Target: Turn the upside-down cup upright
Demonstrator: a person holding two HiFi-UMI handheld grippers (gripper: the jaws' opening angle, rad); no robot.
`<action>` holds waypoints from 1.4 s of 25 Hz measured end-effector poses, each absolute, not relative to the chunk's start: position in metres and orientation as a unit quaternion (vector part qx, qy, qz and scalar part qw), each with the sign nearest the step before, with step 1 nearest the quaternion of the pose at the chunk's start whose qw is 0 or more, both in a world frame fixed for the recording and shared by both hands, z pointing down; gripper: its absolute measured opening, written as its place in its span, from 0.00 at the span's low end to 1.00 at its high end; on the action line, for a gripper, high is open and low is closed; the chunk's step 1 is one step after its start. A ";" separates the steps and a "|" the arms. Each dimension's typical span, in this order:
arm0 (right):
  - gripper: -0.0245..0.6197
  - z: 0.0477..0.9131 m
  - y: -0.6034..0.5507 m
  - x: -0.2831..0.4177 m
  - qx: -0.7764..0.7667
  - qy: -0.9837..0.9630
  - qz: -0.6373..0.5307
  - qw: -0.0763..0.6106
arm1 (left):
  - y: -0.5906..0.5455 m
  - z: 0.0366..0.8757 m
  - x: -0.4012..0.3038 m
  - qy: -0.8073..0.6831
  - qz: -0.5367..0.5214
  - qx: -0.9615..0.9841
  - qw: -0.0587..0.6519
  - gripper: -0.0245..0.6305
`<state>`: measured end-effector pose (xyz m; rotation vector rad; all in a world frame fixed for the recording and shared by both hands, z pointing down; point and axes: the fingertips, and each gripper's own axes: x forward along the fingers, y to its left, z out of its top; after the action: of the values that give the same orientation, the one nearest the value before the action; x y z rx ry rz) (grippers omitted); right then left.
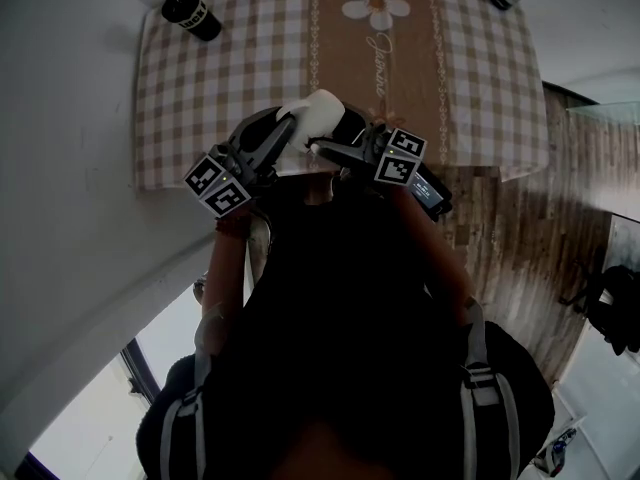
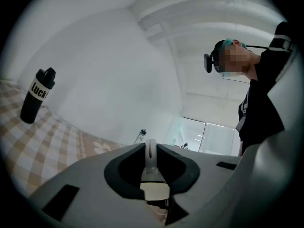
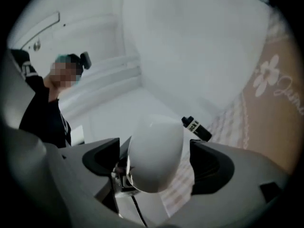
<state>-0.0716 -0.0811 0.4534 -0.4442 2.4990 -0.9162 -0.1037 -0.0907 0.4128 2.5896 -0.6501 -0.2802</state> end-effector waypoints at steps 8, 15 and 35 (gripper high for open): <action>0.64 0.456 -0.084 -0.069 -0.162 0.890 -0.359 0.229 | -0.085 0.421 -0.088 -0.231 -0.093 0.945 0.214 0.14; 0.63 0.465 -0.085 -0.063 -0.218 0.910 -0.306 0.174 | -0.087 0.442 -0.087 -0.261 -0.010 0.952 0.159 0.17; 0.63 0.478 -0.093 -0.063 -0.347 0.933 -0.093 -0.013 | -0.096 0.489 -0.099 -0.323 0.075 0.932 0.148 0.15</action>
<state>-0.0627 -0.0928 0.4784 -1.0985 2.9554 -0.2943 -0.0991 -0.0960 0.4891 2.6797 -0.9288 0.2146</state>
